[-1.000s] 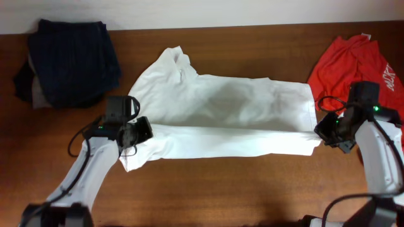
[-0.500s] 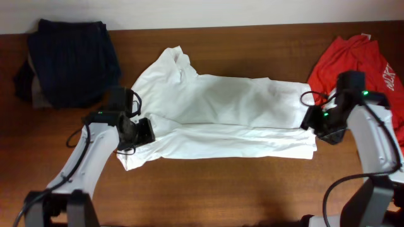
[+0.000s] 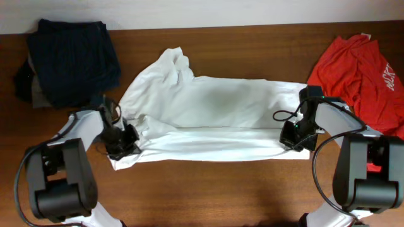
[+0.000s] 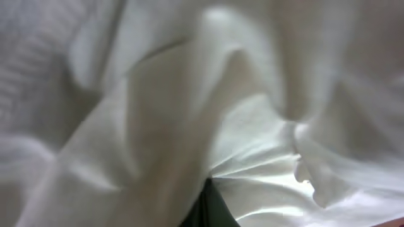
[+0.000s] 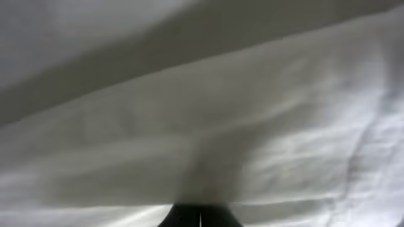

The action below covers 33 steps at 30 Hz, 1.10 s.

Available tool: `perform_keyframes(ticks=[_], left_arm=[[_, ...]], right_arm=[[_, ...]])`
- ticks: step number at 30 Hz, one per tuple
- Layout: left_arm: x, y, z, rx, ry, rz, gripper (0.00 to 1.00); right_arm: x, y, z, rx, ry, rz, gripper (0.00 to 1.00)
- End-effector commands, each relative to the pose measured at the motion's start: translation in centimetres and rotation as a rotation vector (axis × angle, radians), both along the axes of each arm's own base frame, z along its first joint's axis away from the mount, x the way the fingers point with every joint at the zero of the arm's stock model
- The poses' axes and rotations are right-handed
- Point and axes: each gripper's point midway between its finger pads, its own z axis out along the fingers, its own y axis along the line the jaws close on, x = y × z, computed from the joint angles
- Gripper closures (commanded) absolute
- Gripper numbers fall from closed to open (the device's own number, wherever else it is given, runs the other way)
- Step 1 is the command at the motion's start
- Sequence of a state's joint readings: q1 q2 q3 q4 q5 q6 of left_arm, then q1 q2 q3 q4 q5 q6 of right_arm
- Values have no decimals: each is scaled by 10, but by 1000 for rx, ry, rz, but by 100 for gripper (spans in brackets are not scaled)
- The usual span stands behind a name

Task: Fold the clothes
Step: 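Fold the near hem upward toward the collar with both grippers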

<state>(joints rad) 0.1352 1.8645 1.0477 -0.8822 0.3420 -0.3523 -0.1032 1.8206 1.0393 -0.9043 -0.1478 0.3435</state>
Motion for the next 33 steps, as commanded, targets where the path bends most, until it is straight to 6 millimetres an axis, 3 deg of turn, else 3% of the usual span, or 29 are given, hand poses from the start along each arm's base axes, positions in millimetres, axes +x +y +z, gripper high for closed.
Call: perform_keyframes(ticks=[1,3,7,8,9,10,11,12,13,18,25,29,31,33], left_arm=[[-48,67,-24,254,219,111,99],[-50,71,-17,254,215,130,99],[-35,76,17,280,76,125,98],[-29,75,35,293,6,118,93],[-25,73,49,303,-51,115,87],[-23,71,58,309,-86,112,79],[-19,67,75,319,-152,103,24],[-19,64,84,323,-186,95,4],[-20,58,89,312,-196,82,1],[-24,14,70,198,-110,25,1],[-13,6,16,178,6,38,3],[0,6,11,177,-38,41,31],[2,6,11,176,-44,42,34],[3,6,11,177,-50,42,42]], right_arm=[[-10,-11,-11,-78,60,-27,96],[-12,-16,-7,-107,72,-22,96],[-6,-26,17,-163,64,-35,92],[0,-27,33,-168,36,-37,84],[4,-27,43,-167,18,-38,43],[8,-27,50,-166,4,-36,8],[11,-27,57,-166,-1,-35,1],[12,-27,58,-166,-5,-36,1],[12,-27,58,-166,-5,-36,1],[15,-16,58,-99,-14,-43,1],[14,-16,58,-100,-14,-39,1],[15,-16,58,-100,-15,-39,1],[15,-16,58,-100,-15,-40,1],[16,-16,58,-100,-19,-40,1]])
